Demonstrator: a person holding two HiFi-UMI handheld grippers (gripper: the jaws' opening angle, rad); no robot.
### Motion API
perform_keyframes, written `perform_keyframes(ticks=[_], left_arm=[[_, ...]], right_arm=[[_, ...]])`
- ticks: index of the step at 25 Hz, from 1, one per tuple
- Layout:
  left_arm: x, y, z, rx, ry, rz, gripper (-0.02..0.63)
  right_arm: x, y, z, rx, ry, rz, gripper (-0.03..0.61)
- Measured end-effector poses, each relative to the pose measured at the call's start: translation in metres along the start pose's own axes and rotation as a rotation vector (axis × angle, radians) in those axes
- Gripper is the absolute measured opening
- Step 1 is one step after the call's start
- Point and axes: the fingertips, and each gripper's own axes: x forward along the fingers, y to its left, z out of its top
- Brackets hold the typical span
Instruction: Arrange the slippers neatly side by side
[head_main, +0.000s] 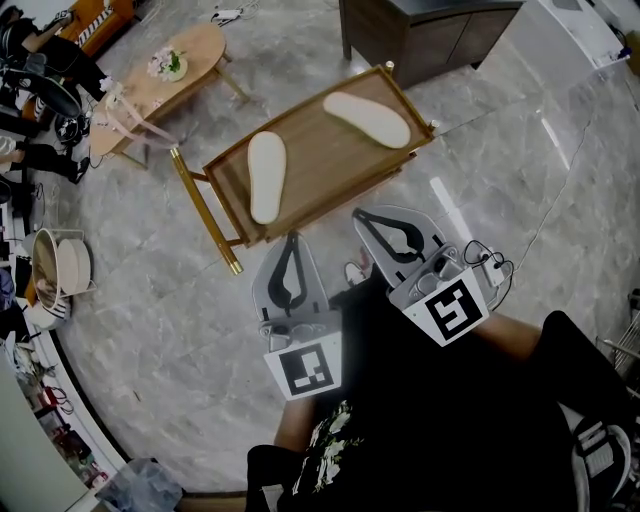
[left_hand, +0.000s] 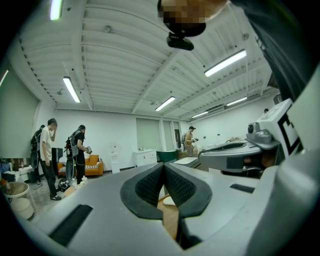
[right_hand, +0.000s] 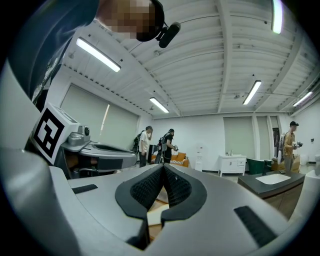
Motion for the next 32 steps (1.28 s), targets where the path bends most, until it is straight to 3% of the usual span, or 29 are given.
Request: perform_keyframes(ticks=[22, 32], left_arm=[[0.005, 0.007, -0.002, -0.015, -0.002, -0.050, 0.002], [0.012, 0.018, -0.015, 0.001, 0.059, 0.001, 0.002]], right_arm=[[0.003, 0.002, -0.002, 0.007, 0.020, -0.054, -0.002], [0.029, 0.001, -0.008, 0.024, 0.016, 0.018, -0.002]])
